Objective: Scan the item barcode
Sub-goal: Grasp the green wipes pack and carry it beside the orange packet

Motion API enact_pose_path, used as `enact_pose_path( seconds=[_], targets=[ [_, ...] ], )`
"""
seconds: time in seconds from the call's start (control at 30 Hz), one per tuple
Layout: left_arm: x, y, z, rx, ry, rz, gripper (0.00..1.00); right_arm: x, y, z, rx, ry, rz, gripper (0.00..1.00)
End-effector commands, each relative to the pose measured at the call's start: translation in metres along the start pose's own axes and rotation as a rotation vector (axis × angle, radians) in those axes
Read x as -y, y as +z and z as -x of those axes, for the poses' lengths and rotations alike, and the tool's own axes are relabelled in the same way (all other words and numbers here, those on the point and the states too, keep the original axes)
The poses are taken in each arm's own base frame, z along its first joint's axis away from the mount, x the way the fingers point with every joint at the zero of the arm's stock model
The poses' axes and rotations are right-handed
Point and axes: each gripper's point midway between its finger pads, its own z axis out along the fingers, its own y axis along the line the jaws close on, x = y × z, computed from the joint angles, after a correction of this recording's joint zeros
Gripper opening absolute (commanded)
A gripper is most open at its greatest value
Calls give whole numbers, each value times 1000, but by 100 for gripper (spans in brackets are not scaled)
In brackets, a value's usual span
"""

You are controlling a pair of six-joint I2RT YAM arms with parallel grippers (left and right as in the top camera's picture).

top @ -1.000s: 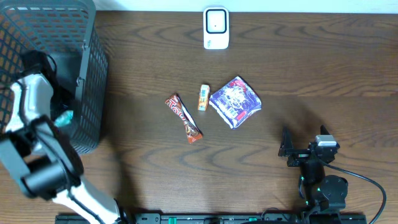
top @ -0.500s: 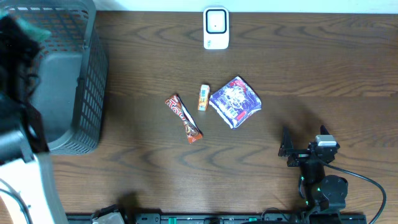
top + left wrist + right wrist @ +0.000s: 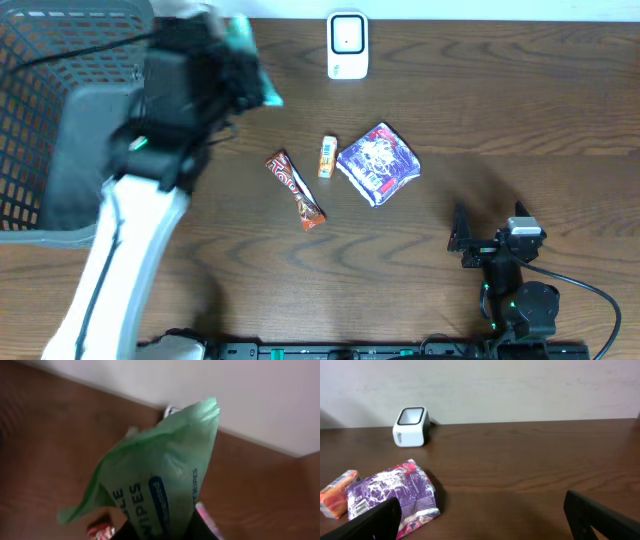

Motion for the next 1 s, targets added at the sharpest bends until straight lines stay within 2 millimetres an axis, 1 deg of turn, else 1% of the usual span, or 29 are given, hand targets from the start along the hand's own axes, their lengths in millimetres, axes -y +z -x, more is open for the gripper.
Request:
enact_pose_path(
  seconds=[0.0, 0.07, 0.1, 0.13, 0.17, 0.2, 0.3, 0.4, 0.47, 0.5, 0.53, 0.63, 0.67, 0.7, 0.77, 0.83, 0.87, 0.97],
  targets=[
    [-9, 43, -28, -89, 101, 87, 8, -1, 0, -1, -1, 13, 6, 99],
    [-13, 67, -51, -164, 136, 109, 8, -1, 0, -1, -1, 13, 6, 99],
    [-14, 77, -60, -192, 141, 118, 8, -1, 0, -1, -1, 13, 6, 99],
    [-17, 86, -70, -225, 146, 130, 9, -1, 0, -1, 0, 13, 6, 99],
    [-19, 95, -81, -256, 151, 141, 13, -1, 0, -1, 0, 13, 6, 99],
    [-21, 103, -90, -284, 156, 150, 14, -1, 0, -1, 0, 13, 6, 99],
    [-24, 119, -113, -348, 172, 167, 15, -1, 0, -1, 0, 13, 6, 99],
    [-23, 127, -127, -382, 186, 171, 17, -1, 0, -1, -1, 13, 6, 99],
    [-20, 129, -134, -394, 196, 168, 24, -1, 0, -1, -1, 13, 6, 99],
    [-18, 130, -136, -398, 200, 166, 31, -1, 0, -1, -1, 13, 6, 99],
    [-16, 130, -138, -401, 205, 163, 42, -1, 0, -1, 0, 13, 6, 99],
    [-11, 130, -140, -399, 213, 153, 70, -1, 0, -1, 0, 13, 6, 99],
    [-10, 130, -139, -394, 213, 151, 76, -1, 0, -1, 0, 13, 6, 99],
    [-9, 129, -137, -389, 213, 148, 78, -1, 0, -1, 0, 13, 6, 99],
    [-8, 126, -130, -368, 208, 140, 78, -1, 0, -1, 0, 13, 6, 99],
    [-5, 119, -117, -336, 199, 129, 80, -1, 0, -1, 0, 13, 6, 99],
    [-2, 114, -108, -315, 195, 121, 82, -1, 0, -1, 0, 13, 6, 99],
    [6, 88, -79, -233, 179, 89, 85, -1, 0, -1, -1, 13, 6, 99]
  ],
)
